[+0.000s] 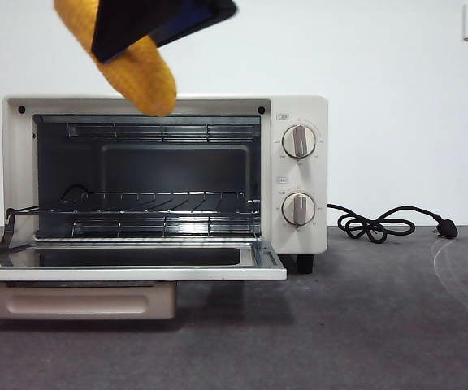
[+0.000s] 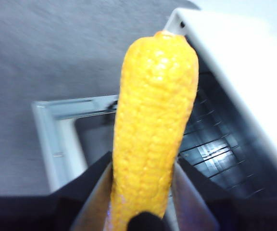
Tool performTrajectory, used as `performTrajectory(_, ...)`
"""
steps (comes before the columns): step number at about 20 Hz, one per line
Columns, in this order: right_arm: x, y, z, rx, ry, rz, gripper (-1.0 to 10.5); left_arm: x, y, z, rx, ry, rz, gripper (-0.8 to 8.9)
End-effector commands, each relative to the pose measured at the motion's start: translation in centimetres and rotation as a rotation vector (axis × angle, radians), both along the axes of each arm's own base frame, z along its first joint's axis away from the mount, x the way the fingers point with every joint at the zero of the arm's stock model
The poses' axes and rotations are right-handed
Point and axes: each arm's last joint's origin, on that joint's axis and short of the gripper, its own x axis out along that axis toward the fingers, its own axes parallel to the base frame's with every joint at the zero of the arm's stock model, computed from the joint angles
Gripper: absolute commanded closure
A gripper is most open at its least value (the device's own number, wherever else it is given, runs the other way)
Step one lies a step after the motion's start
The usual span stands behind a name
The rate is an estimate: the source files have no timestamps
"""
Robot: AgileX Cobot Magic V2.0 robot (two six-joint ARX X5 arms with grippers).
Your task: Take the corn from the table,put the corn in the oven
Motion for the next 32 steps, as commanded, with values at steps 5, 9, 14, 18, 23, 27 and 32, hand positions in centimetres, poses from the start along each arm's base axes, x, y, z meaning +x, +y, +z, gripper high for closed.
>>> performTrajectory(5,1.9,3.5,-0.6,-0.175,-0.171,-0.005,9.6,-0.1,0.1,-0.5,0.037,0.034,0.004,8.19)
performTrajectory(9,2.9,5.0,-1.8,-0.272,-0.228,-0.027,9.6,-0.2,0.1,-0.6,0.043,0.041,0.004,8.19)
performTrajectory(14,4.1,6.3,-4.0,-0.379,-0.279,-0.083,9.6,-0.2,0.2,-0.6,0.042,0.04,0.004,8.19)
performTrajectory(18,5.0,6.7,-5.1,-0.397,-0.311,-0.145,9.6,-0.2,0.2,-0.5,0.042,0.039,0.004,8.19)
performTrajectory(23,6.3,6.7,-5.3,-0.363,-0.343,-0.231,9.6,-0.2,0.2,-0.5,0.045,0.037,0.006,8.19)
performTrajectory(27,7.4,6.0,-5.4,-0.372,-0.334,-0.252,9.6,-0.2,0.2,-0.5,0.045,0.037,0.006,8.19)
performTrajectory(32,8.7,5.0,-5.7,-0.408,-0.306,-0.267,9.6,-0.2,0.2,-0.5,0.044,0.036,0.006,8.19)
